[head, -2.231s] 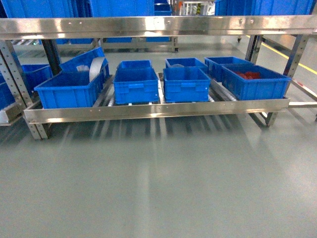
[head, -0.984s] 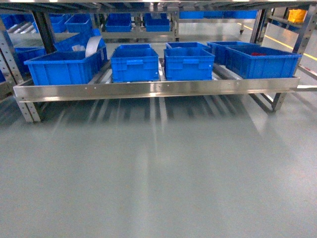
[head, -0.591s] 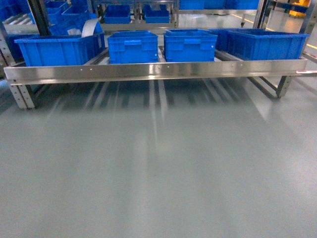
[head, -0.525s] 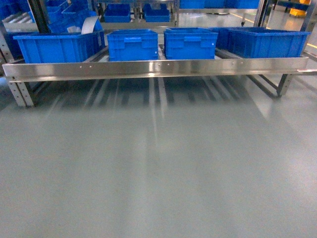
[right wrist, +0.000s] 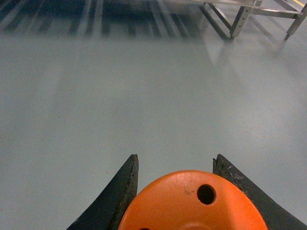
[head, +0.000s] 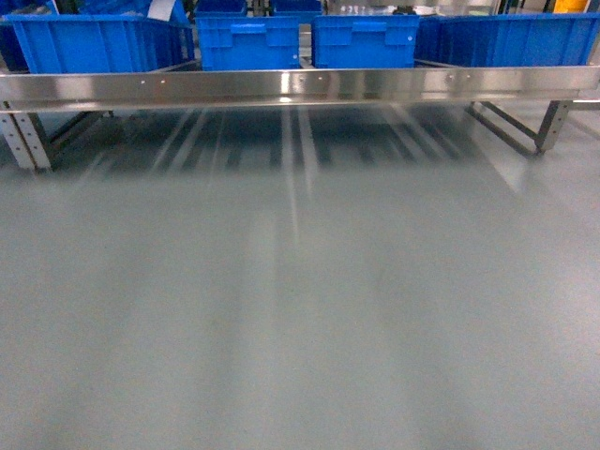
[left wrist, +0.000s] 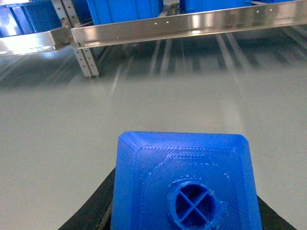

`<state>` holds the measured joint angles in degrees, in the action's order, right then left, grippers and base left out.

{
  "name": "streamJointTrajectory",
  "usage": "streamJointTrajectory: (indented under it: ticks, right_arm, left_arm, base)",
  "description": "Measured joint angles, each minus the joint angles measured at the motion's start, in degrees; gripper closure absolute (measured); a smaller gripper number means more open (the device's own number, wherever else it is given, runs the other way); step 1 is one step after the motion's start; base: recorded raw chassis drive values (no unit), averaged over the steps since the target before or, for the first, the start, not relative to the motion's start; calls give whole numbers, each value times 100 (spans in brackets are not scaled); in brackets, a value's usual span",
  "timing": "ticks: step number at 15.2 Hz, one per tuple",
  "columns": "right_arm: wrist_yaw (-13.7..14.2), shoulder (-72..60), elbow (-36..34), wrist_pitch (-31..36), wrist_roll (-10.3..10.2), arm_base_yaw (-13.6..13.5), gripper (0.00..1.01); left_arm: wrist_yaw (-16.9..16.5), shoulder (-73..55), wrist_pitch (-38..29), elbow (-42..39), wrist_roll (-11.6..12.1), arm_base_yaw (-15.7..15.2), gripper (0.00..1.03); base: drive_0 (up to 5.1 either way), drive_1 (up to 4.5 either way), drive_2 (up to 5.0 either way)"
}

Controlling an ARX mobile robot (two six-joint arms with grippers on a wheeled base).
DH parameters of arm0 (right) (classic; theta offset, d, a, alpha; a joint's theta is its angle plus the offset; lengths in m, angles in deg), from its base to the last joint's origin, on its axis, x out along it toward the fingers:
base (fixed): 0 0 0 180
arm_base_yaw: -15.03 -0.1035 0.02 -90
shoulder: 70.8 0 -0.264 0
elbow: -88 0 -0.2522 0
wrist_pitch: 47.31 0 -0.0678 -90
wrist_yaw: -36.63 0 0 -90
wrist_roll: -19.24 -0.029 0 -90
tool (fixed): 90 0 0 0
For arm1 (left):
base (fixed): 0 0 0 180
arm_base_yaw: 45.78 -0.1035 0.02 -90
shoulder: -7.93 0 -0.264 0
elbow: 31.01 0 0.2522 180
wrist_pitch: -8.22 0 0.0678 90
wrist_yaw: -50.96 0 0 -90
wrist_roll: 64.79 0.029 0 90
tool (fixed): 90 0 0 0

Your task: Sort blue parts and orange caps into right shelf containers

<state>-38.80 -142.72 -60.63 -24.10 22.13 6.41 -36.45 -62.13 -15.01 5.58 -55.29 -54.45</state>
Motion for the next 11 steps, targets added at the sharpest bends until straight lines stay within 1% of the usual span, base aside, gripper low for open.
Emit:
streamJointTrajectory:
  ticks: [11]
  right_arm:
    - [0, 4, 0, 13, 0, 0, 60]
  left_arm:
    - [0, 17, -22, 0, 0, 0, 59]
  base:
    - [0, 0, 0]
